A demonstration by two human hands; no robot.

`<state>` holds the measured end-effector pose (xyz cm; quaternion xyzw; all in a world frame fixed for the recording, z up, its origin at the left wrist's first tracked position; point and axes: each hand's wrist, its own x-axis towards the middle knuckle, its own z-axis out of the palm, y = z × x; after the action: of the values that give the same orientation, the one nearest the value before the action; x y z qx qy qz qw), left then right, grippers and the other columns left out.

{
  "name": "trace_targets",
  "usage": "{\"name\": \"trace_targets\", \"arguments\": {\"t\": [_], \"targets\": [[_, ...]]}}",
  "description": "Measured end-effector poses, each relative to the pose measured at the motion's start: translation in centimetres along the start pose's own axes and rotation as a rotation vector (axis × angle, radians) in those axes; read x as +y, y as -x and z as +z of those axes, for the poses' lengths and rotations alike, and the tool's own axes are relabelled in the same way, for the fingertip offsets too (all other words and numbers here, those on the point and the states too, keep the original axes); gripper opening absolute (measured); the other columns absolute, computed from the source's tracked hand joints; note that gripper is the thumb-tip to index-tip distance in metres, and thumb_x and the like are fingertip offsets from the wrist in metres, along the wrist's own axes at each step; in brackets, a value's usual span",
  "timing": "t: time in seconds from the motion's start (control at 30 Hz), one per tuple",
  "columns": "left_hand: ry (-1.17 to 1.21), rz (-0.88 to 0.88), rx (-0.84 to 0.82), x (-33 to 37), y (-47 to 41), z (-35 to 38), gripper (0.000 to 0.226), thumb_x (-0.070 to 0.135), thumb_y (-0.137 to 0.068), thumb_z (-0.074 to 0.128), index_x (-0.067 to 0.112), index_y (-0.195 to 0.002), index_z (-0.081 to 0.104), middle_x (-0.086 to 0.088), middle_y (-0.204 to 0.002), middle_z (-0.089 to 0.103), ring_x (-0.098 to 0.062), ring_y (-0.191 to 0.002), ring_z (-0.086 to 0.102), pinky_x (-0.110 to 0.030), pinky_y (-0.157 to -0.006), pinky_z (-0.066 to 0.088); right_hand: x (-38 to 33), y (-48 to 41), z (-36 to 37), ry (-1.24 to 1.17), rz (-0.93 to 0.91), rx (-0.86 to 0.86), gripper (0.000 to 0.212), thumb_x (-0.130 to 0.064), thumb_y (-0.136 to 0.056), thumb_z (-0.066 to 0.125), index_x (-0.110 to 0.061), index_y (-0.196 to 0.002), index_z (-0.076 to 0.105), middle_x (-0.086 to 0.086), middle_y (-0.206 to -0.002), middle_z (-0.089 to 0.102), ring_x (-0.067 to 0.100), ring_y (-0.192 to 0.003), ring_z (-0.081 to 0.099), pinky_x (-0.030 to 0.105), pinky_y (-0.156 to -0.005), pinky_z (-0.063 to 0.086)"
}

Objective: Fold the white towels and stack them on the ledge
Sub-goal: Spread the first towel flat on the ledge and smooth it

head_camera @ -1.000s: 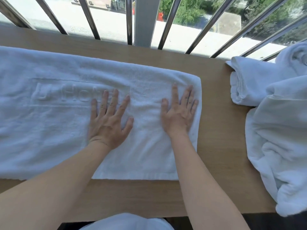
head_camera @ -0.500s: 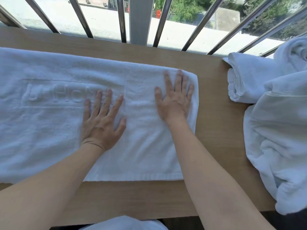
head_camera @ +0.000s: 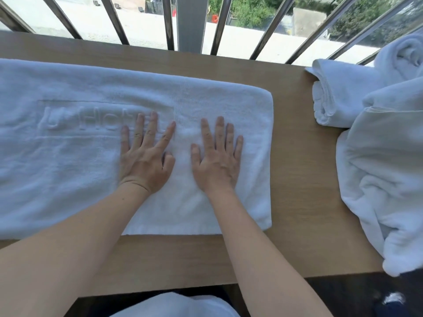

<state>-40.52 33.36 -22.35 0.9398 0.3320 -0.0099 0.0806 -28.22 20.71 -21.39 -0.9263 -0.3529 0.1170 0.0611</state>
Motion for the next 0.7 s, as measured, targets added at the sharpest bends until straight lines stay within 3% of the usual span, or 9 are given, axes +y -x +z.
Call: {"name": "trace_targets", "arguments": {"t": [0.13,0.23,0.33,0.43,0.6,0.7], "targets": [[-0.006,0.006,-0.024,0.0,0.1,0.0,0.067,0.041,-0.092,0.027,0.036,-0.158,0.013,-0.009,-0.167,0.008,-0.032,-0.153,0.0,-0.056,-0.121,0.0,4.1,2.1,-0.5,0.038,0.26,-0.015,0.065,-0.056,-0.102,0.009,-0.033,-0.157,-0.015,-0.001,-0.165,-0.02,0.018,-0.152,-0.019,0.047,-0.122,-0.009],[0.022,0.054,-0.046,0.0,0.3,-0.3,0.063,0.042,-0.096,0.022,0.037,-0.158,0.014,-0.005,-0.167,0.009,-0.035,-0.153,-0.001,-0.059,-0.121,-0.003,3.7,3.0,-0.7,-0.009,0.406,-0.005,0.068,-0.054,-0.102,0.01,-0.023,-0.158,-0.014,0.004,-0.166,-0.017,0.022,-0.152,-0.018,0.05,-0.122,-0.008],[0.07,0.157,-0.059,0.0,0.8,-0.5,0.057,0.043,-0.101,0.018,0.035,-0.158,0.017,0.0,-0.167,0.013,-0.03,-0.154,0.0,-0.055,-0.121,-0.01,0.0,5.0,-0.3,-0.047,0.199,0.083,0.065,-0.049,-0.104,0.017,-0.023,-0.16,-0.003,0.003,-0.167,-0.011,0.024,-0.153,-0.012,0.052,-0.122,-0.005],[0.053,0.22,-0.082,-0.2,1.7,-0.5,0.061,0.049,-0.1,0.016,0.032,-0.159,0.014,0.002,-0.167,0.009,-0.024,-0.154,-0.002,-0.045,-0.12,-0.015,-2.5,7.6,1.3,-0.044,-0.025,0.026,0.061,-0.049,-0.103,0.021,-0.032,-0.16,0.008,0.002,-0.168,-0.005,0.025,-0.154,-0.007,0.052,-0.122,-0.002],[-0.007,0.188,-0.107,-2.2,3.9,-0.4,0.066,0.059,-0.098,0.011,0.036,-0.158,-0.001,0.005,-0.168,-0.004,-0.021,-0.154,-0.008,-0.044,-0.122,-0.01,1.8,8.4,1.6,0.041,0.13,0.049,0.063,-0.058,-0.101,0.017,-0.038,-0.159,0.001,-0.001,-0.168,-0.006,0.024,-0.154,-0.007,0.049,-0.123,-0.006],[-0.029,0.161,-0.112,-3.6,5.6,-0.6,0.067,0.061,-0.098,0.01,0.034,-0.159,-0.001,0.002,-0.168,-0.004,-0.022,-0.154,-0.007,-0.044,-0.123,-0.006,5.5,9.3,1.0,0.043,0.27,0.033,0.064,-0.059,-0.1,0.012,-0.038,-0.158,-0.003,-0.001,-0.167,-0.008,0.023,-0.154,-0.007,0.048,-0.123,-0.004]]}}
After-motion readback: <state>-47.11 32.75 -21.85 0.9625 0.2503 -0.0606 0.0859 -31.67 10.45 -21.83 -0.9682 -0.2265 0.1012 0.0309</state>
